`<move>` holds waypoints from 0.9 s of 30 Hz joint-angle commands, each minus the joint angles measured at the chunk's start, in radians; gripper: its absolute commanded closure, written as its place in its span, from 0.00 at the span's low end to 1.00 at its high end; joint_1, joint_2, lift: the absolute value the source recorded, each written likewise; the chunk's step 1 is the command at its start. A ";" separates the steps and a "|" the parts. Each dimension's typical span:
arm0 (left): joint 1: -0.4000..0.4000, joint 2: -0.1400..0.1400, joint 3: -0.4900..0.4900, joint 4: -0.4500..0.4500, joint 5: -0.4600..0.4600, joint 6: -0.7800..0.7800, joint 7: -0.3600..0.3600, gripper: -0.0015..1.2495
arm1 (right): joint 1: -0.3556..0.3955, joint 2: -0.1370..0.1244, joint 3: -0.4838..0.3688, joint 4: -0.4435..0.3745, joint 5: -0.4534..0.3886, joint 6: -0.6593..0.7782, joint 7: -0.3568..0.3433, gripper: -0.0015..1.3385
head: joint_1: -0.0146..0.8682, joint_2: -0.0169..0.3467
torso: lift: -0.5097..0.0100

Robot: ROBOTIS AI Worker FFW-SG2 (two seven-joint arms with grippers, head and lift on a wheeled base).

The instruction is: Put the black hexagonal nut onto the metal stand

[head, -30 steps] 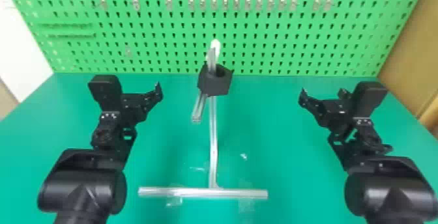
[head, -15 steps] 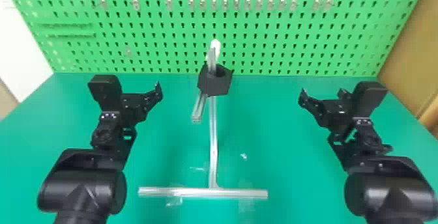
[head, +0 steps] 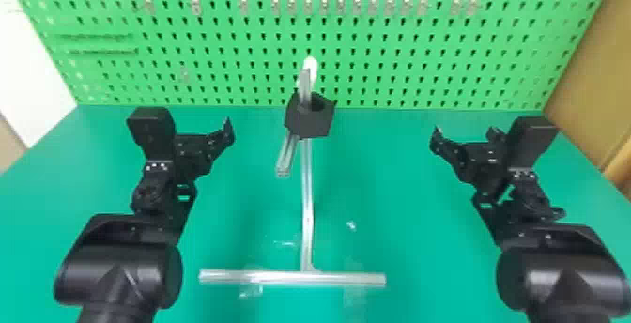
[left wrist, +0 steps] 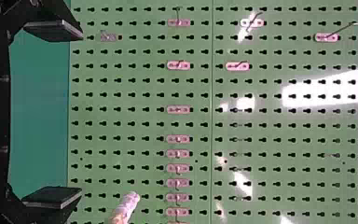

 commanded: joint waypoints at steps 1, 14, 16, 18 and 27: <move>0.000 0.000 0.000 0.000 0.000 0.000 0.000 0.09 | 0.000 0.000 0.001 0.000 -0.002 0.002 0.000 0.06 | 0.80 0.27 | 0.98; 0.000 0.000 0.000 0.000 0.000 0.000 0.000 0.09 | -0.002 -0.002 0.003 0.000 -0.006 0.005 0.000 0.06 | 0.80 0.27 | 0.98; 0.000 0.000 0.002 0.000 0.000 0.000 0.000 0.09 | -0.003 -0.002 0.003 0.000 -0.006 0.005 0.000 0.07 | 0.80 0.27 | 0.98; -0.002 0.000 0.002 0.000 0.000 0.000 0.000 0.09 | -0.005 -0.002 0.004 0.000 -0.006 0.008 0.000 0.07 | 0.80 0.27 | 0.98; -0.005 0.000 0.003 0.000 0.002 0.000 0.000 0.09 | -0.006 -0.003 0.006 0.000 -0.006 0.011 0.000 0.07 | 0.80 0.27 | 0.98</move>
